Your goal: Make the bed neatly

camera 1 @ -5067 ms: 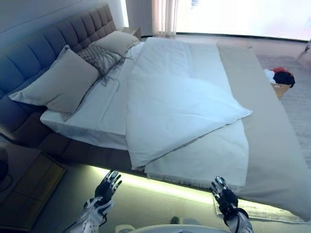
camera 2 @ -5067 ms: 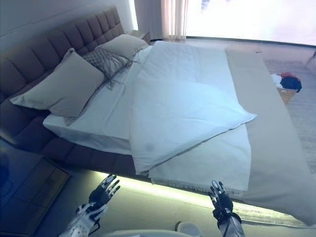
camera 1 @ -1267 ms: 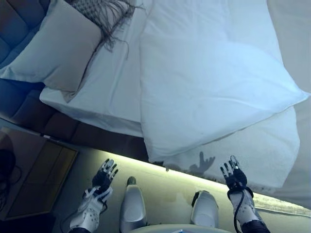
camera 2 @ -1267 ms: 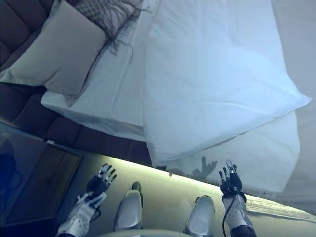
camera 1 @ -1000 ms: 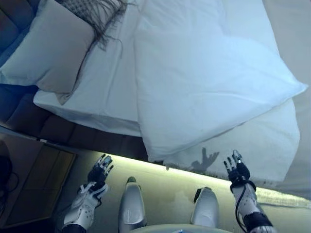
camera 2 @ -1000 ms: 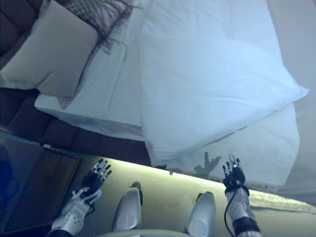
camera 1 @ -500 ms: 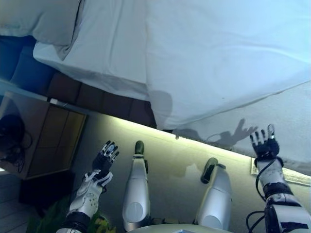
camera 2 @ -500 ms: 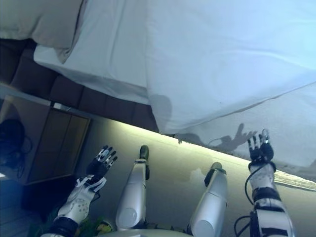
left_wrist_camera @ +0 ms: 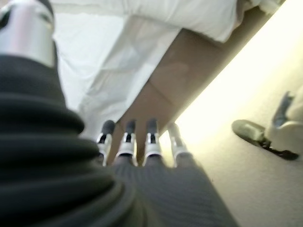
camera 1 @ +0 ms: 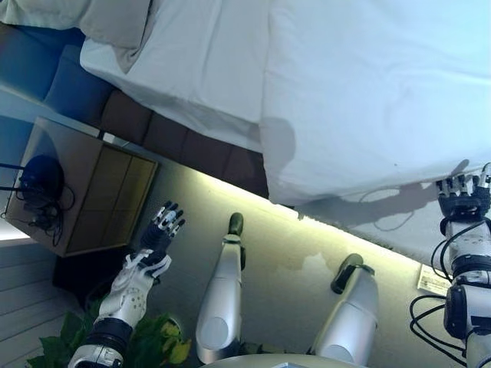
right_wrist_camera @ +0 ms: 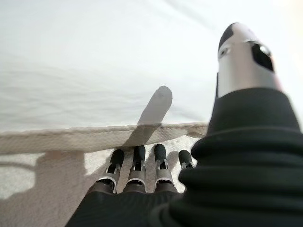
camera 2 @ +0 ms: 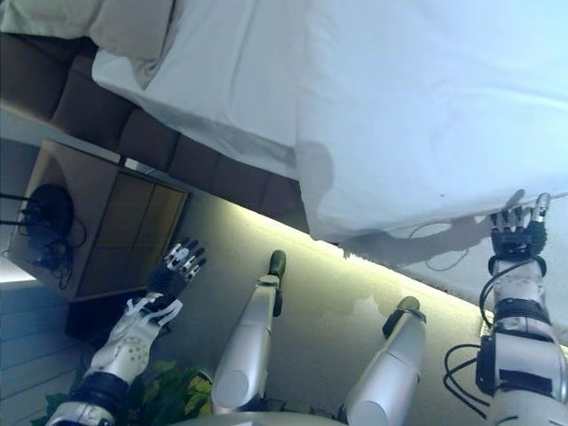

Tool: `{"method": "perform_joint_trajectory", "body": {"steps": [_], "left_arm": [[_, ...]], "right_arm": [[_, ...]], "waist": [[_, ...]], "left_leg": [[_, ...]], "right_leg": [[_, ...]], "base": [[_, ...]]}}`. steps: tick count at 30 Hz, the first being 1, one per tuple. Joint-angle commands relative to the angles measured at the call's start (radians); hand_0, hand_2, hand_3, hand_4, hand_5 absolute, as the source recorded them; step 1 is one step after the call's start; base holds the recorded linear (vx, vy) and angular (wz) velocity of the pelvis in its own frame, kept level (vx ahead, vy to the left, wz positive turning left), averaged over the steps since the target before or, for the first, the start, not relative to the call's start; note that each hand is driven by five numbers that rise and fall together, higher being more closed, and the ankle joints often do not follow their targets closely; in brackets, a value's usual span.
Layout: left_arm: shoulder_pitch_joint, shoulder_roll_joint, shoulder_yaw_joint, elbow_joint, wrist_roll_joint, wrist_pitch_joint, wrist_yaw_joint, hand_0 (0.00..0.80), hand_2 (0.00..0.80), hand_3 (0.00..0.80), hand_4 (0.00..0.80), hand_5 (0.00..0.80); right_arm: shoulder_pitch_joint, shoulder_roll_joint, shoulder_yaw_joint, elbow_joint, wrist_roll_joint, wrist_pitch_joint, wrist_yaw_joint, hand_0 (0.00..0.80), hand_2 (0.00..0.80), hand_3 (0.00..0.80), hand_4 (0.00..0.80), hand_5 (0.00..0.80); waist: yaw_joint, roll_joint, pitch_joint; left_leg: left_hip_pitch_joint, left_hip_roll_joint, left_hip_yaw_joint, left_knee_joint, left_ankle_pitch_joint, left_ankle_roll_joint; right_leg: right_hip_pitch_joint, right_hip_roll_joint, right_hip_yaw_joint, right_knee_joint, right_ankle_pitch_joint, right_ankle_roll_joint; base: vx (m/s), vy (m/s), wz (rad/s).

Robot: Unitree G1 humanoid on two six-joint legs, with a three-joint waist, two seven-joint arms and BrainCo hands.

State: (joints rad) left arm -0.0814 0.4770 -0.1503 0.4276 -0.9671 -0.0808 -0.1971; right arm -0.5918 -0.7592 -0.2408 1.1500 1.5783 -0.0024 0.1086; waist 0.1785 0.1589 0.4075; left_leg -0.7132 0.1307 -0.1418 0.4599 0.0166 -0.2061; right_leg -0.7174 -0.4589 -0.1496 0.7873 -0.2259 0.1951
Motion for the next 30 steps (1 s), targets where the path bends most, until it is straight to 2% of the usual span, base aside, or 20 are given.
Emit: {"method": "perform_joint_trajectory", "body": {"steps": [1,6,7,8,9,10,17,22,26,30], "left_arm": [[-0.017,0.038,-0.029,-0.012,-0.056,-0.015,-0.017,0.000,0.000,0.000,0.000,0.000],[-0.022,0.044,-0.046,-0.062,-0.064,-0.008,-0.021,0.000,0.000,0.000,0.000,0.000],[-0.021,0.045,-0.050,-0.064,-0.066,-0.010,-0.023,0.000,0.000,0.000,0.000,0.000],[-0.021,0.046,-0.054,-0.063,-0.070,-0.012,-0.025,0.000,0.000,0.000,0.000,0.000],[-0.021,0.048,-0.056,-0.062,-0.076,-0.014,-0.024,0.000,0.000,0.000,0.000,0.000],[-0.021,0.051,-0.055,-0.061,-0.080,-0.013,-0.025,0.000,0.000,0.000,0.000,0.000],[-0.025,0.063,-0.045,-0.030,-0.099,0.001,-0.059,0.000,0.000,0.000,0.000,0.000],[-0.029,0.059,-0.049,-0.025,-0.105,-0.004,-0.070,0.000,0.000,0.000,0.000,0.000],[-0.029,0.042,-0.062,-0.039,-0.099,-0.014,-0.048,0.000,0.000,0.000,0.000,0.000],[-0.058,-0.005,-0.075,-0.044,-0.076,-0.015,0.013,0.000,0.000,0.000,0.000,0.000]], "right_arm": [[-0.027,-0.075,-0.055,0.008,0.071,-0.006,-0.006,0.000,0.000,0.000,0.000,0.000],[-0.054,-0.101,-0.046,-0.007,0.071,-0.009,-0.003,0.000,0.000,0.000,0.000,0.000],[-0.062,-0.108,-0.041,-0.007,0.068,-0.008,0.001,0.100,0.100,0.100,0.100,0.100],[-0.071,-0.116,-0.038,-0.004,0.065,-0.007,0.005,0.521,0.521,0.521,0.521,0.521],[-0.086,-0.127,-0.033,-0.003,0.059,-0.008,0.008,0.693,0.693,0.693,0.693,0.693],[-0.098,-0.135,-0.029,-0.006,0.054,-0.011,0.007,0.800,0.800,0.800,0.800,0.800],[-0.182,-0.174,0.000,-0.018,0.015,0.004,0.001,0.800,0.800,0.800,0.800,0.800],[-0.174,-0.149,0.013,-0.022,0.017,0.025,0.005,0.800,0.800,0.800,0.800,0.800],[-0.118,-0.092,0.016,-0.053,-0.046,0.013,-0.002,0.800,0.800,0.800,0.800,0.800],[-0.027,0.052,0.071,-0.181,-0.123,-0.040,-0.012,0.800,0.800,0.800,0.800,0.800]], "waist": [[0.006,0.022,-0.013],[0.012,0.031,-0.005],[0.014,0.032,-0.005],[0.015,0.034,-0.005],[0.018,0.035,-0.006],[0.021,0.035,-0.006],[0.028,0.037,-0.017],[0.028,0.032,-0.013],[0.025,0.027,-0.007],[0.012,0.006,-0.002]], "left_leg": [[-0.010,0.042,-0.016,-0.043,0.063,0.023],[-0.016,0.027,-0.009,-0.066,0.075,0.033],[-0.016,0.025,-0.008,-0.070,0.077,0.034],[-0.016,0.023,-0.006,-0.073,0.079,0.035],[-0.015,0.021,-0.004,-0.075,0.080,0.036],[-0.014,0.019,-0.002,-0.075,0.081,0.037],[-0.007,0.010,0.007,-0.081,0.082,0.042],[0.001,0.007,0.012,-0.084,0.081,0.045],[0.010,0.004,0.014,-0.082,0.078,0.049],[0.032,0.009,0.021,-0.082,0.075,0.055]], "right_leg": [[-0.046,-0.020,0.083,-0.119,0.210,0.063],[-0.054,-0.027,0.075,-0.128,0.218,0.061],[-0.054,-0.029,0.072,-0.131,0.219,0.061],[-0.054,-0.031,0.070,-0.133,0.221,0.061],[-0.053,-0.034,0.066,-0.135,0.222,0.061],[-0.051,-0.036,0.063,-0.136,0.223,0.061],[-0.038,-0.047,0.049,-0.144,0.227,0.057],[-0.026,-0.049,0.040,-0.160,0.240,0.057],[-0.011,-0.050,0.030,-0.177,0.253,0.057],[0.018,-0.047,0.020,-0.197,0.268,0.054]], "base": [[0.007,0.001,0.04],[-0.003,0.004,0.09],[-0.008,0.011,0.09],[-0.004,0.015,0.09],[0.005,0.020,0.07],[0.013,0.021,0.06],[0.022,0.032,0.07],[0.001,0.014,0.04],[0.000,0.000,0.00],[0.000,0.000,0.00]]}}
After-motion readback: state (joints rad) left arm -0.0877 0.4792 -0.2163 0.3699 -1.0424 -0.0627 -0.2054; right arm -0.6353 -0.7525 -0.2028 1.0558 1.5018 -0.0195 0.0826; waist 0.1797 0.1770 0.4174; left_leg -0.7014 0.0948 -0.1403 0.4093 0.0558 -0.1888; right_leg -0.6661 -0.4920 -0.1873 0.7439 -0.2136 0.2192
